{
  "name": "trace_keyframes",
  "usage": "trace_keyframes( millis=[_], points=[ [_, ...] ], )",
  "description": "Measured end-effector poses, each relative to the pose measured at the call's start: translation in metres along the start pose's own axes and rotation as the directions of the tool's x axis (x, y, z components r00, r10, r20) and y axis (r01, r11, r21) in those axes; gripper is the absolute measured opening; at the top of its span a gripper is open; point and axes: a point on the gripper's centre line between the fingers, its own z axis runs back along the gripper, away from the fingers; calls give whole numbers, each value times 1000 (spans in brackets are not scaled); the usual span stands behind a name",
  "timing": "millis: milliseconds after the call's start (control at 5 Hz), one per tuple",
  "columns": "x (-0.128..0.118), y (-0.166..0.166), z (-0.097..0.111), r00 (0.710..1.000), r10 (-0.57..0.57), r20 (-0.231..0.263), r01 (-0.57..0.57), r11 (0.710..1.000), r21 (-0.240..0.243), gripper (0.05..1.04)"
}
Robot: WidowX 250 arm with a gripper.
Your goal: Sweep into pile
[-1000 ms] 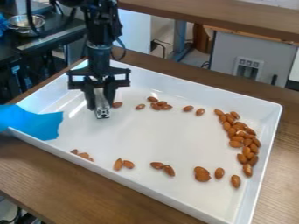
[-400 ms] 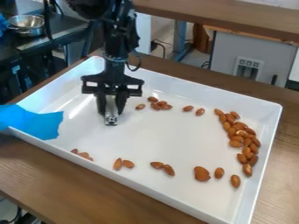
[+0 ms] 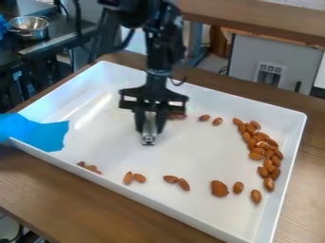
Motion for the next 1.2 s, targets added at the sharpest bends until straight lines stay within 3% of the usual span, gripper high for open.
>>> trace_keyframes(
  millis=[400, 800, 1000, 1200],
  points=[
    [-17, -48, 6, 994, -99, 39, 99, 995, -15, 380],
    [-48, -106, 15, 970, -231, 78, 235, 970, -56, 380],
    [-62, -123, 17, 964, -261, 56, 265, 961, -78, 380],
    [-64, -114, 22, 958, -285, 38, 287, 955, -80, 380]
  ],
)
